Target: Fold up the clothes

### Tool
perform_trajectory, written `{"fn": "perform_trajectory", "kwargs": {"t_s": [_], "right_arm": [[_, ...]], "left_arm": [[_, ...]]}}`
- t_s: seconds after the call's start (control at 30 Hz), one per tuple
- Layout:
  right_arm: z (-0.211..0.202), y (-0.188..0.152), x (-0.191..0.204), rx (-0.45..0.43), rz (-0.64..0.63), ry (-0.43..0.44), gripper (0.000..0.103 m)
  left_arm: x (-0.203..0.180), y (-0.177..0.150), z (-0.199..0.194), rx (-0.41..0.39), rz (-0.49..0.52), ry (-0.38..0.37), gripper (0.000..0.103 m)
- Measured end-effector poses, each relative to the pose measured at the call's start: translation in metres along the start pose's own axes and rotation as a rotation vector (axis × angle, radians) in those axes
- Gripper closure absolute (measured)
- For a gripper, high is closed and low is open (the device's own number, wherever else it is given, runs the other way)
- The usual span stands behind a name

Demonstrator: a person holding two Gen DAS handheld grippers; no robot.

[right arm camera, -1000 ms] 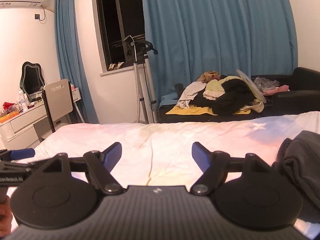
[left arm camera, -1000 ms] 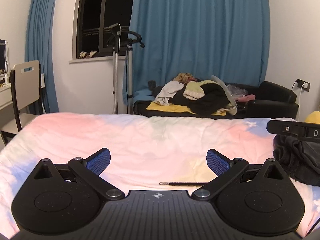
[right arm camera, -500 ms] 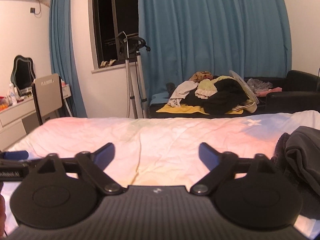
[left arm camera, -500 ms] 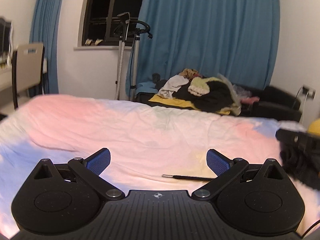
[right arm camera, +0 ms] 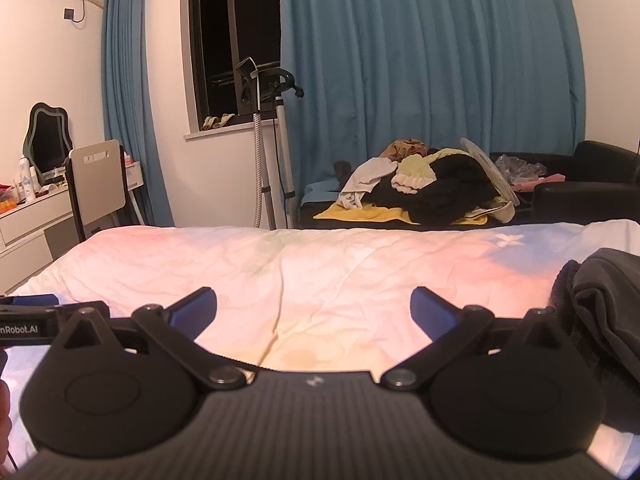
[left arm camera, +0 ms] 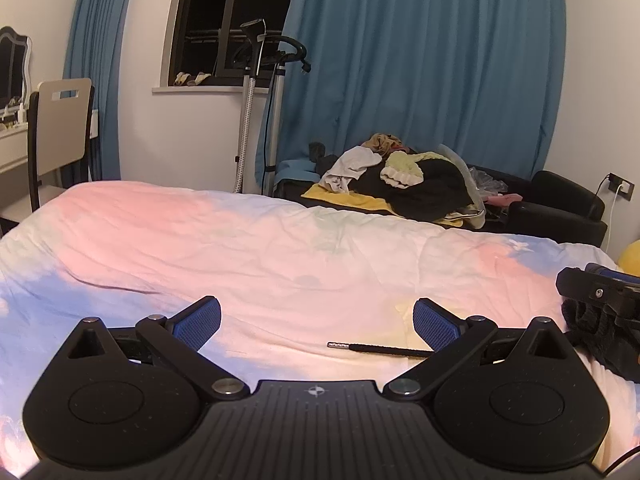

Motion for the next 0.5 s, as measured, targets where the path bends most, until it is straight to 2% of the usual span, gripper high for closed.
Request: {"fn": "perform_trajectory", "kwargs": {"t_s": [0.5], "right_arm": [[-0.0036, -0.0009, -0.0033, -0.007, -0.014, -0.016, 0.000]], "left_arm": [[-0.0048, -0.0018, -0.0068, -0.006, 0.036, 0.008, 0.000]]}}
Point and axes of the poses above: each gripper's, at about its wrist camera, not at the fingertips, and z roughly the way its jaws point, x to its left, y to its top, the point moved 7 cm from there along z, roughly the way its jaws point, and after that the axes turned 6 degrees about -z, right-handed, at the moved point
